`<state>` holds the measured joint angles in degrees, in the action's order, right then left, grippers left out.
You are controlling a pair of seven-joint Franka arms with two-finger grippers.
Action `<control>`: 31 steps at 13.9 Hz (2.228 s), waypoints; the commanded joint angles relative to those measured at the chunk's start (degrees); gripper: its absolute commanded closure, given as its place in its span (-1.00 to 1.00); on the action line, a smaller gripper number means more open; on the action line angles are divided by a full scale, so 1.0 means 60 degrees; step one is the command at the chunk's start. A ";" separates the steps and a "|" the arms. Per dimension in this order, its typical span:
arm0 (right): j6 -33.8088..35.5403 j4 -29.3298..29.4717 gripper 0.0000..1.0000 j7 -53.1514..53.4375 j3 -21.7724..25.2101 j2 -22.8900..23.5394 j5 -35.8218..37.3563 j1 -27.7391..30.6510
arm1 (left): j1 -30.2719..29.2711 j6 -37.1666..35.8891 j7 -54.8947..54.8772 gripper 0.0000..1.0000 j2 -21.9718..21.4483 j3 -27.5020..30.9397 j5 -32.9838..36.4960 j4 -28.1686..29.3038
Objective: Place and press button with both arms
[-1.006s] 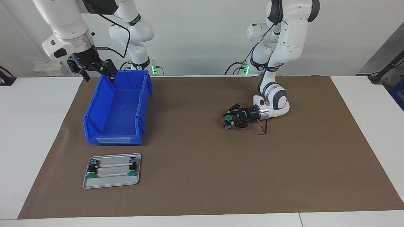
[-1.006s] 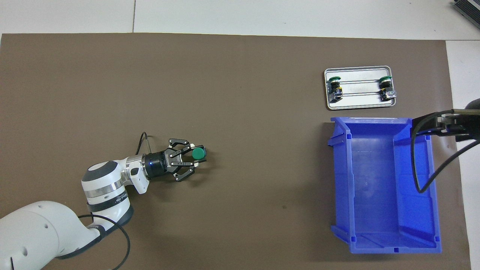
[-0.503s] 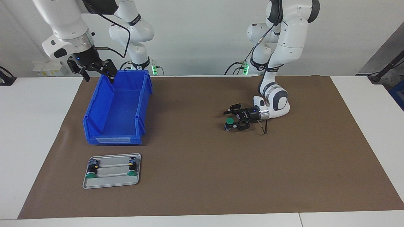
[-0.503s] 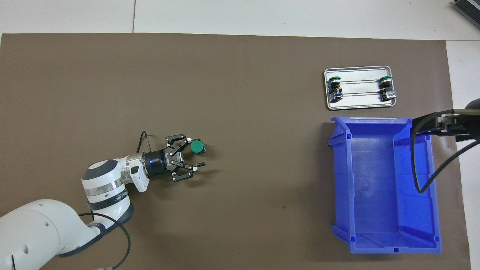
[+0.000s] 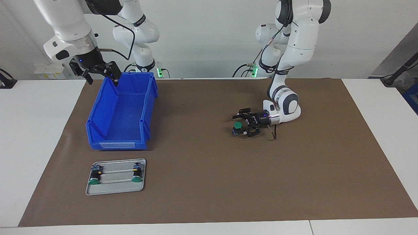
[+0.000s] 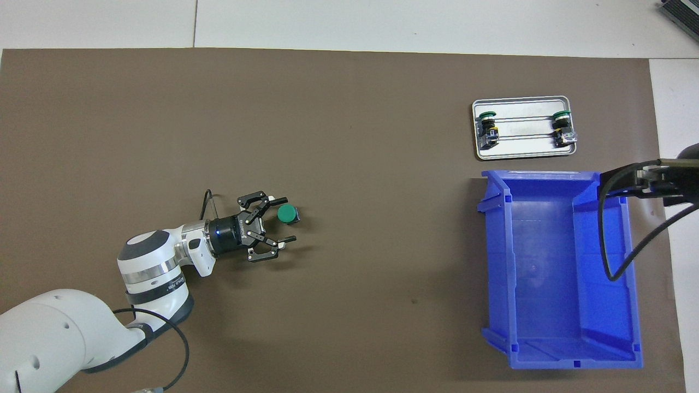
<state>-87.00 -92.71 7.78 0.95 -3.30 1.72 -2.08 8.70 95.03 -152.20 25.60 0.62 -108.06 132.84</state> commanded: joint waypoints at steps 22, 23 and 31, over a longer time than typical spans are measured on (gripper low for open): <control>-0.0133 -0.0164 -1.00 -0.0008 0.0105 -0.0168 -0.0140 -0.0079 | -0.1435 -0.0355 0.9498 -0.79 -0.1440 0.0321 0.2960 -0.3298; -0.0133 -0.0164 -1.00 -0.0008 0.0105 -0.0182 -0.0140 -0.0064 | -0.1435 -0.0355 1.0127 -0.78 -0.1411 0.0321 0.3618 -0.3751; -0.0133 -0.0164 -1.00 -0.0008 0.0105 -0.0183 -0.0140 -0.0079 | -0.0368 0.1485 1.5341 -0.78 -0.2273 0.0248 0.8700 -0.5294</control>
<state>-87.00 -92.71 7.78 0.95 -3.35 1.72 -2.08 2.90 98.32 -67.64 14.82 1.86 -63.03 101.17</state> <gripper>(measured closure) 0.000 0.106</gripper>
